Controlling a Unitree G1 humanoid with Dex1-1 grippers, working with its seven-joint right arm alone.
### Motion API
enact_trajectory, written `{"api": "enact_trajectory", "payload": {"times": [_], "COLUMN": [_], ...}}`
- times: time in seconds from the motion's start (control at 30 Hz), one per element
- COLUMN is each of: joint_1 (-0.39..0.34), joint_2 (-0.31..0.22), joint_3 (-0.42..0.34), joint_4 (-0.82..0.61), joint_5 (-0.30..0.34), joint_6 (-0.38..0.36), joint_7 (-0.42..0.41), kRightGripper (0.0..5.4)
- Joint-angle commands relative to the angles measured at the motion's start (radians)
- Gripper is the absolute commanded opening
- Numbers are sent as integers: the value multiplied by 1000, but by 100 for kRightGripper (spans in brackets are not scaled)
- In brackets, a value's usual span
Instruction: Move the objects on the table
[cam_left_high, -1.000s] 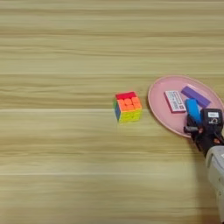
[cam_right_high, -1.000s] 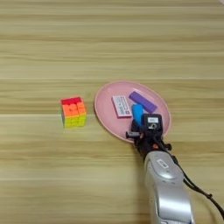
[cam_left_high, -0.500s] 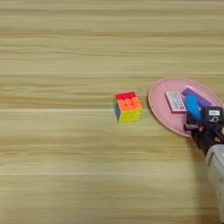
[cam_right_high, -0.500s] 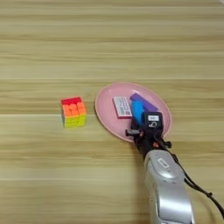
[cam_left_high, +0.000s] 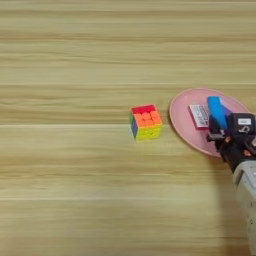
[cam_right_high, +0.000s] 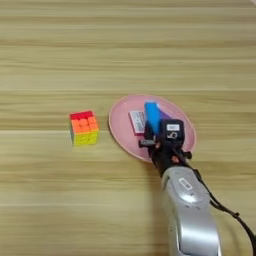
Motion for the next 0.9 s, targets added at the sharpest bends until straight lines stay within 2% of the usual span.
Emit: {"api": "enact_trajectory", "payload": {"times": [0.03,0.3,0.53,0.9], "joint_1": [-29,-32,-52,-89], "joint_2": [4,46,62,90], "joint_3": [35,165,242,306], "joint_4": [-75,-163,-170,-103], "joint_5": [1,-5,-17,-35], "joint_6": [-30,26,58,54], "joint_7": [0,1,-4,-7], "kRightGripper": [142,142,142,142]}}
